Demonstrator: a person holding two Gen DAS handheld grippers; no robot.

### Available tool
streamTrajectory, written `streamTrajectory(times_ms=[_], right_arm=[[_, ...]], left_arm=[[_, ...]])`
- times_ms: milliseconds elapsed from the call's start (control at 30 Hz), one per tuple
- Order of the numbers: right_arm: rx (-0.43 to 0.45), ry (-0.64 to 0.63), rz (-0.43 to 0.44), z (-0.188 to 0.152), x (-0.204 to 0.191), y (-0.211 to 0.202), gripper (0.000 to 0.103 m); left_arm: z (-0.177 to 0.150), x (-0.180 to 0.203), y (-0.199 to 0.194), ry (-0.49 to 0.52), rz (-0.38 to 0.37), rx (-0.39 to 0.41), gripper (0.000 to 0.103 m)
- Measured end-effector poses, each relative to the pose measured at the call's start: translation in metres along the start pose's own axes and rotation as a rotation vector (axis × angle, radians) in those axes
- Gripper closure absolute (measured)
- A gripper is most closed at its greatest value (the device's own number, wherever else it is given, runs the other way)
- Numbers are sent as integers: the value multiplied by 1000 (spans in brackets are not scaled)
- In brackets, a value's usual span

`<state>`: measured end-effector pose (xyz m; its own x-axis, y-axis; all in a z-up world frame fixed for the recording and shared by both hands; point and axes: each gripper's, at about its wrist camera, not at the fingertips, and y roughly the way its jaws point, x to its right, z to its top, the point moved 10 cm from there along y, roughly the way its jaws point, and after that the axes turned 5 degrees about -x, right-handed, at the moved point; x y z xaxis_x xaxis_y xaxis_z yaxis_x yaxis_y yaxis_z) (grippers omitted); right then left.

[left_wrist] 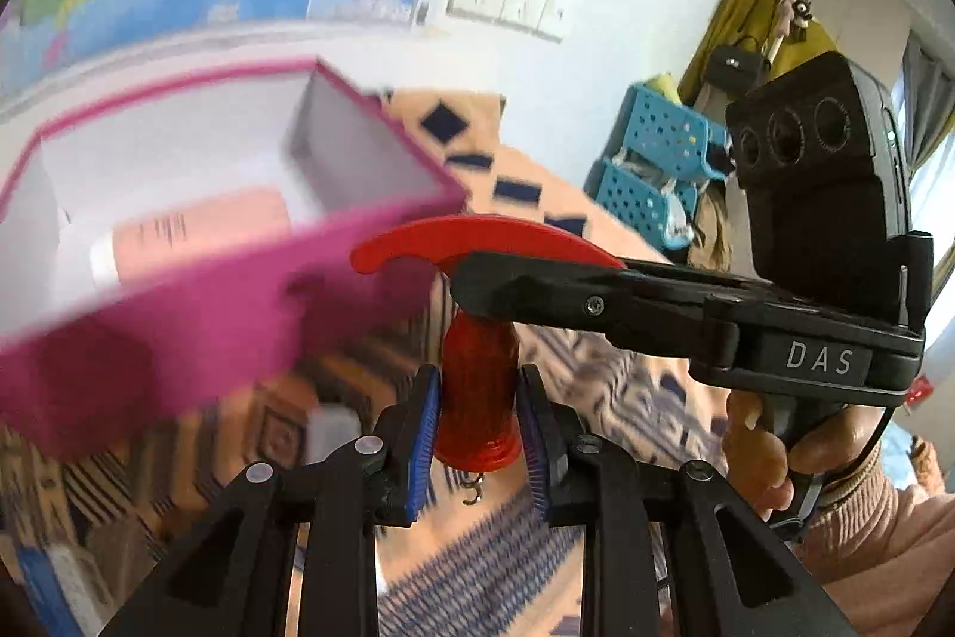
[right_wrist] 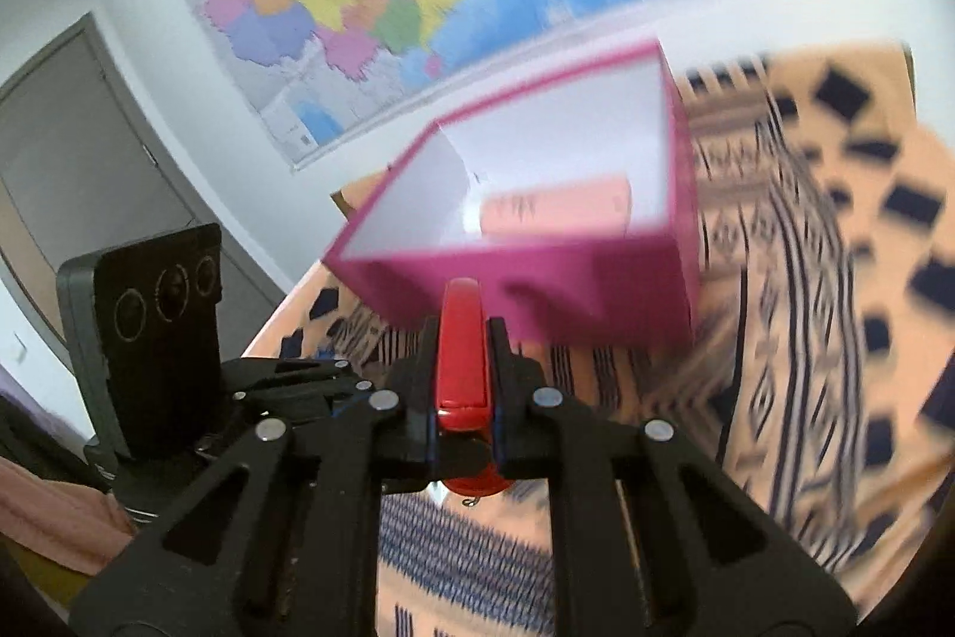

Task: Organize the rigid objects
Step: 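Carry the red T-handle tool into the box and release it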

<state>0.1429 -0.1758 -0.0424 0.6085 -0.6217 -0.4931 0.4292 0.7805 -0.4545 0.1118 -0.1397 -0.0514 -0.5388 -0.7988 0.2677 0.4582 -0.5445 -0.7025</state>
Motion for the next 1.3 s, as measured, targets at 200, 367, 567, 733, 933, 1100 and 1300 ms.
streamTrajectory(times_ms=[200,367,567,733,933,1100,1300], right_arm=[[51,-110,-38,53,-10,-3,88],[47,-149,-65,81,-10,11,88],[21,-151,-107,98,6,31,88],[-31,-126,-133,99,25,51,88],[-59,-95,-139,104,39,64,87],[-67,-27,-90,108,45,64,87],[-40,-26,-86,119,40,59,89]], left_arm=[[48,-13,-11,7,50,58,77],[76,-31,-13,-2,96,84,77],[94,-50,3,-29,125,54,77],[94,-62,20,-64,109,13,75],[97,-68,31,-92,110,-11,72],[101,-69,30,-121,70,-7,72],[108,-66,24,-94,81,9,72]])
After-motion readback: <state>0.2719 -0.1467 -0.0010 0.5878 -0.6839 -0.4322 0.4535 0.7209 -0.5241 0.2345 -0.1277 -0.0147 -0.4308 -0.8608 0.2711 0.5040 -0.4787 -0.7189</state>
